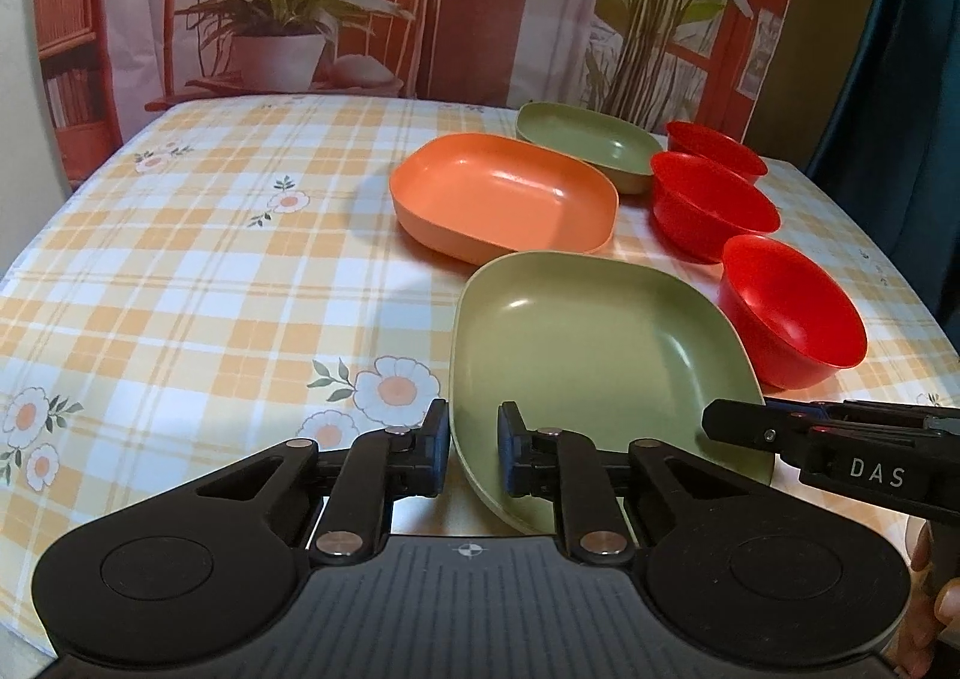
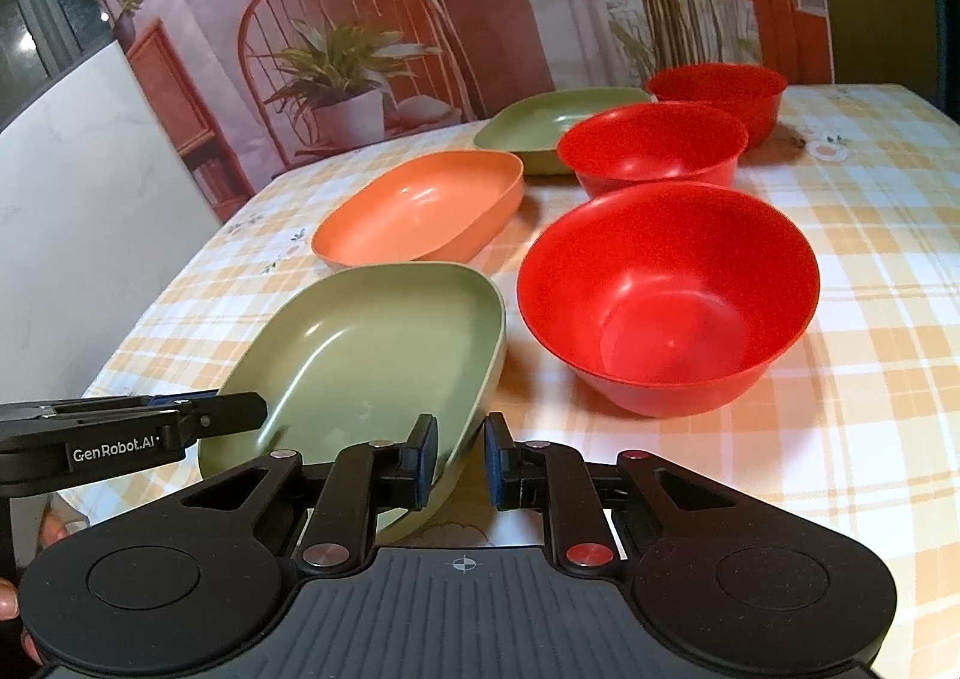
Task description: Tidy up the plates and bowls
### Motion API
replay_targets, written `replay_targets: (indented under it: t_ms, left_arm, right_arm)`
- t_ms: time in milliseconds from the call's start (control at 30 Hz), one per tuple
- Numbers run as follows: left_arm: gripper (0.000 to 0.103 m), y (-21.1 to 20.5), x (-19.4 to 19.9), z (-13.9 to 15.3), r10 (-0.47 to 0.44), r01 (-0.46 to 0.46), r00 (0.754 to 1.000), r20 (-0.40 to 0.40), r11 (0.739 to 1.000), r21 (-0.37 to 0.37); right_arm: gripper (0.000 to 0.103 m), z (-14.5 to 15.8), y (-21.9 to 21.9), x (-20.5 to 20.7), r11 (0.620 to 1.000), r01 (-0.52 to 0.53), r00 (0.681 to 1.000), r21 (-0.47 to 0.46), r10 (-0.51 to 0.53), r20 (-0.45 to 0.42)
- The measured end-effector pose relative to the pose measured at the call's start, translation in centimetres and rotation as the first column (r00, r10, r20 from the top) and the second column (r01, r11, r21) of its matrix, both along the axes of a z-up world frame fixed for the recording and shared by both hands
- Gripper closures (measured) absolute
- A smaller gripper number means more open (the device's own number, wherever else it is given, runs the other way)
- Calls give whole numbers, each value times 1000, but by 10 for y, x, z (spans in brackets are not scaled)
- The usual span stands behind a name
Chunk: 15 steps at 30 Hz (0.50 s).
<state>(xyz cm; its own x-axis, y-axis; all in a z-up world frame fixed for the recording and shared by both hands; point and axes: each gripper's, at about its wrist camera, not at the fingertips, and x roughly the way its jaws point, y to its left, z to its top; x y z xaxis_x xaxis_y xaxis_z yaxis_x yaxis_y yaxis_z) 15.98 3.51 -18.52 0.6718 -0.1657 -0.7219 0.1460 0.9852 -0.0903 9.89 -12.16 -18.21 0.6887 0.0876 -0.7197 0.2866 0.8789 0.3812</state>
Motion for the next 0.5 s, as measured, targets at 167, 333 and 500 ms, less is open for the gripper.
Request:
replay_targets:
  t_ms: [167,333,500]
  left_arm:
    - [85,1,-2,5,9,-9,1000,21,1000,3]
    - [85,4,-4,12,10,-10,999,51,1000,0]
    - [85,7,-4,19,12,-12,997,72,1000,-6]
  right_arm:
    - [87,4,1,0,1000,-11,1000,-5,11,13]
    - [87,13,3,2,1000,-21,999,-20,22,34]
    - [87,22,5,7,999,-29,998,-35,31,53]
